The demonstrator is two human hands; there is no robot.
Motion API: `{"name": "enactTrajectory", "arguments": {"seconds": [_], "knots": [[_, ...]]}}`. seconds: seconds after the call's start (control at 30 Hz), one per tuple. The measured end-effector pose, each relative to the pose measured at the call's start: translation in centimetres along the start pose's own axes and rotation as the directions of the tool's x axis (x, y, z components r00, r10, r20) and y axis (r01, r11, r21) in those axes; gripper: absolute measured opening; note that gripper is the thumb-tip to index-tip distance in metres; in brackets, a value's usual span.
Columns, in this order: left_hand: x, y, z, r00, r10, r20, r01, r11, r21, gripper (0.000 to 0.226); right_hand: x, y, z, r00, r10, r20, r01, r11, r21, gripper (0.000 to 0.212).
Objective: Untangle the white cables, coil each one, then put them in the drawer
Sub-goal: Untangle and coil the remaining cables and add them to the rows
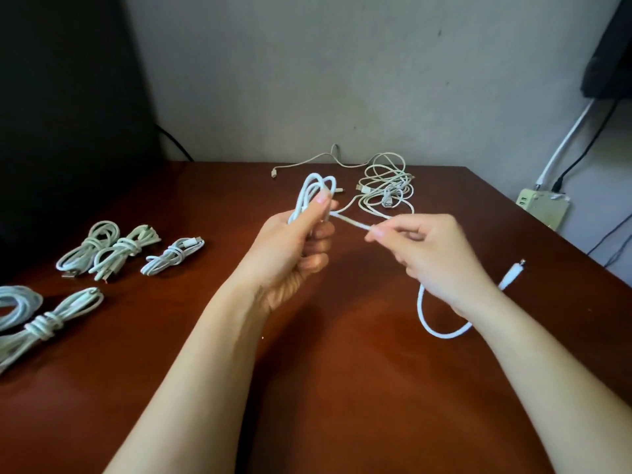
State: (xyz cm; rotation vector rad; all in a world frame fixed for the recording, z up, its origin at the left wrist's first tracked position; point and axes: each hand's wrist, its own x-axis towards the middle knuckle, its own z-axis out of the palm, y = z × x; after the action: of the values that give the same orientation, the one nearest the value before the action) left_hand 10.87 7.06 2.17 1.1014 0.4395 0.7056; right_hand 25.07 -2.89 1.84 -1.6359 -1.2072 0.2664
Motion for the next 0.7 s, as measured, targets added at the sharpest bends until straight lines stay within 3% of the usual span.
{"name": "enactTrajectory", "arguments": {"seconds": [0.13, 0.2, 0.3, 0.37, 0.47, 0.57, 0.63, 0.7], "knots": [[0.6, -0.8, -0.7, 0.971, 0.078, -0.227, -0.046, 0.989, 0.144, 0.024, -1.0, -0.4, 1.0, 0.974, -0.202, 0.1, 0.224, 0.923, -0.313, 0.013], [0.8, -0.9, -1.0, 0.954, 0.077, -0.288, -0.046, 0.992, 0.114, 0.025, -1.5, -0.9, 1.3, 0.956, -0.194, 0.218, 0.274, 0.852, -0.446, 0.017], [1.3, -1.1, -1.7, 0.92, 0.069, -0.387, -0.036, 0.995, 0.093, 0.027, -2.4, -1.5, 2.2, 0.91, -0.216, 0.355, 0.408, 0.621, -0.669, 0.017], [1.6, -1.4, -2.4, 0.9, 0.059, -0.432, -0.009, 0.993, 0.117, 0.027, -3.2, -2.1, 3.0, 0.855, -0.328, 0.402, 0.519, 0.498, -0.695, 0.006], [1.9, -1.6, -2.8, 0.891, 0.044, -0.452, 0.074, 0.968, 0.241, 0.03, -3.6, -2.2, 3.3, 0.776, -0.432, 0.46, 0.62, 0.385, -0.684, 0.023], [2.1, -1.9, -2.6, 0.886, 0.074, -0.458, 0.112, 0.924, 0.366, 0.041, -3.6, -2.1, 2.7, 0.689, -0.535, 0.49, 0.697, 0.302, -0.65, 0.018], [2.0, -2.2, -2.4, 0.89, 0.139, -0.435, 0.125, 0.841, 0.526, 0.045, -3.6, -2.0, 2.2, 0.642, -0.605, 0.471, 0.731, 0.296, -0.615, 0.025], [1.8, -2.3, -2.3, 0.918, 0.203, -0.341, 0.12, 0.677, 0.726, 0.044, -3.4, -1.9, 2.0, 0.593, -0.674, 0.44, 0.774, 0.327, -0.542, 0.028]]}}
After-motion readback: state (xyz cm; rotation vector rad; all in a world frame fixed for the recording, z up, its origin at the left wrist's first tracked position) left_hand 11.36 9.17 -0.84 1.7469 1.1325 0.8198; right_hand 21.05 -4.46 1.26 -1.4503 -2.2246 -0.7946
